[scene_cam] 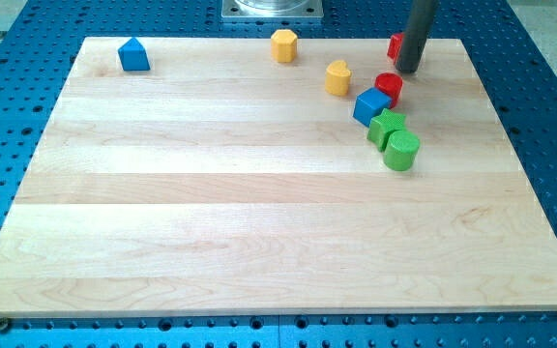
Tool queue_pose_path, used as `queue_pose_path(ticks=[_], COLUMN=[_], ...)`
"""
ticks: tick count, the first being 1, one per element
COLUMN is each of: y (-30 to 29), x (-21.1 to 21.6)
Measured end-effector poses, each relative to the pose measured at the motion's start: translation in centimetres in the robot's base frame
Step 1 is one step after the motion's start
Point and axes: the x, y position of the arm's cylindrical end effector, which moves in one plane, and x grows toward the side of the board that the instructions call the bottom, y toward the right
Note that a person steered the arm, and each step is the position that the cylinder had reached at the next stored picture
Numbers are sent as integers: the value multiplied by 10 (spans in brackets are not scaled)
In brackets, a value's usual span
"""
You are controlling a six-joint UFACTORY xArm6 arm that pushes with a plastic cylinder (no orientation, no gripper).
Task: Slide the red circle towards the left center
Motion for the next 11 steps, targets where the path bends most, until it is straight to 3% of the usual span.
queue_pose_path(ticks=[2,3,4,5,6,7,9,11], y=[-34,32,29,-63,-96,-87,-314,-410], x=[33,45,54,63,79,90,146,153])
